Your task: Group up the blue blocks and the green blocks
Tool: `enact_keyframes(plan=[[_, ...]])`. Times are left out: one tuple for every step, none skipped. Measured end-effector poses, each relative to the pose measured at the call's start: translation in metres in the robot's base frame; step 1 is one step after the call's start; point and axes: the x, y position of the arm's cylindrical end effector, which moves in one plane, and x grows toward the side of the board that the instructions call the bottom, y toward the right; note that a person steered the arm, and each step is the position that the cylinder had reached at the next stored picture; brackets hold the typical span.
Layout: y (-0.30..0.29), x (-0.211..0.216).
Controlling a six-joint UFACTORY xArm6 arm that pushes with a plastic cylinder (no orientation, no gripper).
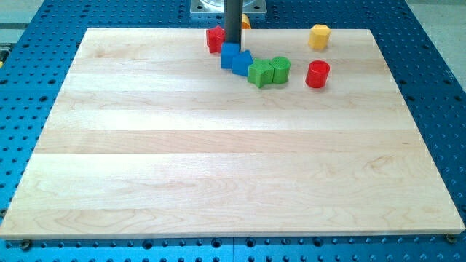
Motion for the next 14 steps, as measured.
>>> enact_keyframes(plan=[[0.029,0.061],[0.039,0.081],[0.031,0.052],[-0.007,0.018],[-0.046,0.02],[-0.034,0.047],[0.022,0.051],[0.034,0.019],[0.083,-0.006],[0.104,0.014],[0.089,0.067],[0.073,0.09],[0.104,0.046],[0.027,0.028]])
